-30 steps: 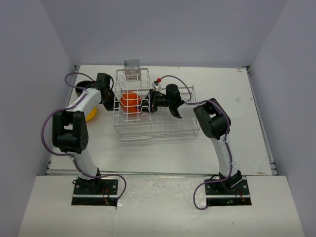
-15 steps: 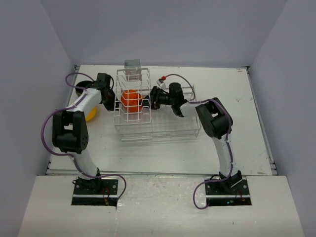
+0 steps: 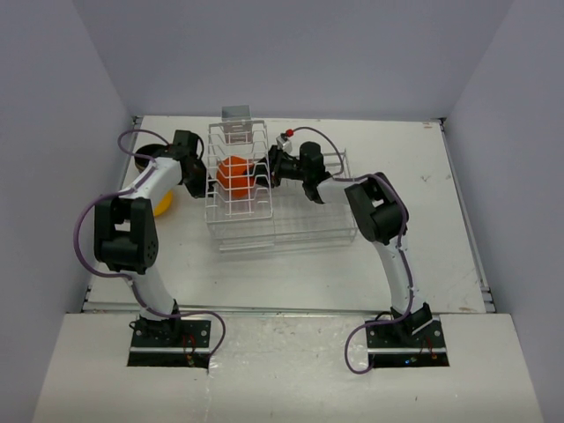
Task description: Unload the bowls from the dish rack
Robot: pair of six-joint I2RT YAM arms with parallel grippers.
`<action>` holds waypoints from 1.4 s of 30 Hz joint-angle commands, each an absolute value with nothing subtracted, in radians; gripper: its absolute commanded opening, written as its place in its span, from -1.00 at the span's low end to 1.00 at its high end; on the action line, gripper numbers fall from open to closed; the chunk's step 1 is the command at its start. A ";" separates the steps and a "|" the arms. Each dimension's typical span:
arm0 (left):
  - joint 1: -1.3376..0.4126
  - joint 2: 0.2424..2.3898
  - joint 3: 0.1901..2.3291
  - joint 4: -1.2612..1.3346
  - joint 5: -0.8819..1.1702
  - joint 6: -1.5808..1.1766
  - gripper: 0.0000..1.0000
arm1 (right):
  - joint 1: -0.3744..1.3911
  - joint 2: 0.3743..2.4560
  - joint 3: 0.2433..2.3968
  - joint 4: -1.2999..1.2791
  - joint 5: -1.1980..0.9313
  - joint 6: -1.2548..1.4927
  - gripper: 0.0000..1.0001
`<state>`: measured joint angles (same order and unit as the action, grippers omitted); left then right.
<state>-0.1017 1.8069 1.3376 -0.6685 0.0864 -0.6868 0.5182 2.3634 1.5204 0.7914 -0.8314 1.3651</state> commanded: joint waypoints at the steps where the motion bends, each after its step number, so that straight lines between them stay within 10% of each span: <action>1: -0.124 1.816 1.379 -0.653 0.146 -0.681 -1.00 | 0.519 2.405 1.545 0.825 -0.831 1.456 -0.16; 8: -0.124 1.822 1.381 -0.650 0.149 -0.680 -1.00 | 0.522 2.425 1.525 0.894 -0.808 1.539 -0.35; 15: -0.121 1.821 1.385 -0.652 0.150 -0.676 -1.00 | 0.525 2.424 1.513 0.917 -0.805 1.574 -1.00; 42: -0.087 1.786 1.321 -0.620 0.170 -0.672 -1.00 | 0.522 2.201 1.339 1.195 -0.885 1.640 -1.00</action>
<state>-0.0937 1.8172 1.3334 -0.6468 0.1490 -0.6868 0.5304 2.2982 1.3453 1.1233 -0.8574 1.6310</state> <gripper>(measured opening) 0.002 0.024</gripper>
